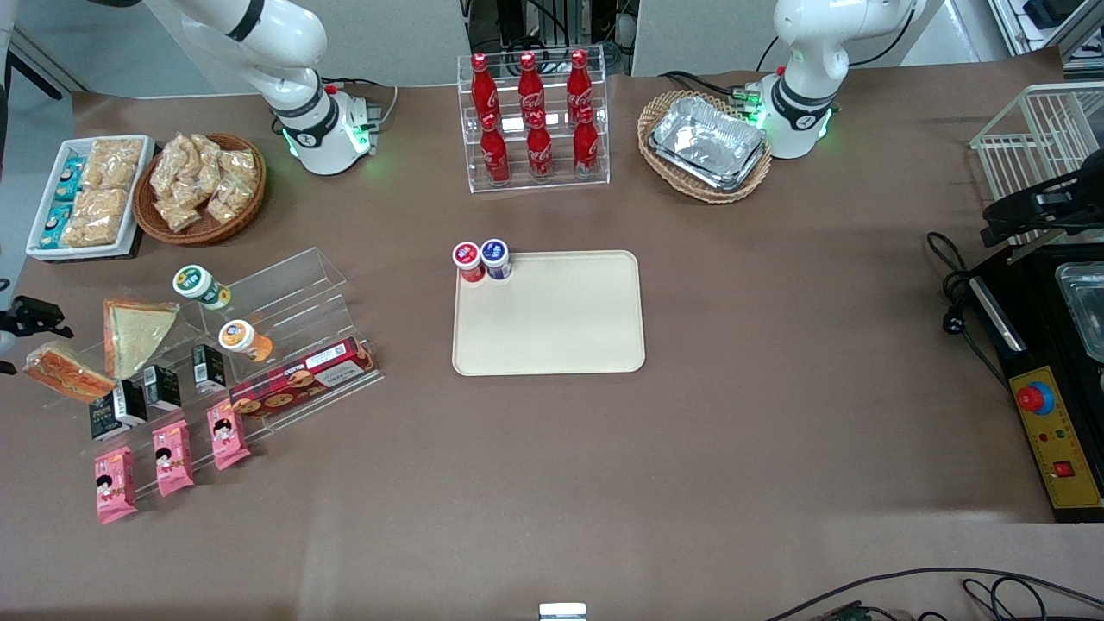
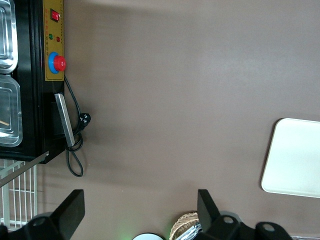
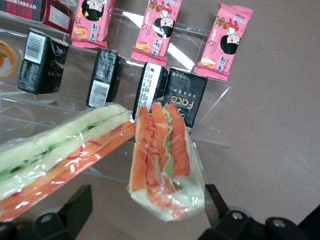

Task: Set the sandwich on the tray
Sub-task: 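Lower the right gripper and grasp the wrapped orange-filled sandwich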

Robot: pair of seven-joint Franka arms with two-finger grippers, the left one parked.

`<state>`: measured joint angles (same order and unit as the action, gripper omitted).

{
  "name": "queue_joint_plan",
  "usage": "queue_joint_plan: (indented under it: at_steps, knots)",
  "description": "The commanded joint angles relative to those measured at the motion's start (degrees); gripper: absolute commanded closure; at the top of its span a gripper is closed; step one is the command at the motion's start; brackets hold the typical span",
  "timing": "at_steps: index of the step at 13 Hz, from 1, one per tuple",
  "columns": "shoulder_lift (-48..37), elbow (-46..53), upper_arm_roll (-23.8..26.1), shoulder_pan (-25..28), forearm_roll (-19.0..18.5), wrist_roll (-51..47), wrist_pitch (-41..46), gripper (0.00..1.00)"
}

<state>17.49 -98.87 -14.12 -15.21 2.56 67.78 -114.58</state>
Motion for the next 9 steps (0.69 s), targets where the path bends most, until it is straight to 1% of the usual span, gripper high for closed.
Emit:
queue_joint_plan:
  at_steps: [1, 6, 7, 8, 9]
  knots:
    - [1.05, -0.71, 0.06, 0.09, 1.57, 2.79, -2.40, 0.00]
    - [2.02, -3.08, 0.06, 0.00, 2.54, 4.12, -5.74, 0.00]
    - [2.11, -3.08, 0.06, 0.00, 2.54, 4.12, -5.74, 0.05]
    - [2.11, -3.08, 0.14, 0.00, 2.54, 4.12, -5.74, 0.17]
    - [2.11, -3.00, 0.15, -0.17, 2.54, 4.47, -5.74, 0.27]
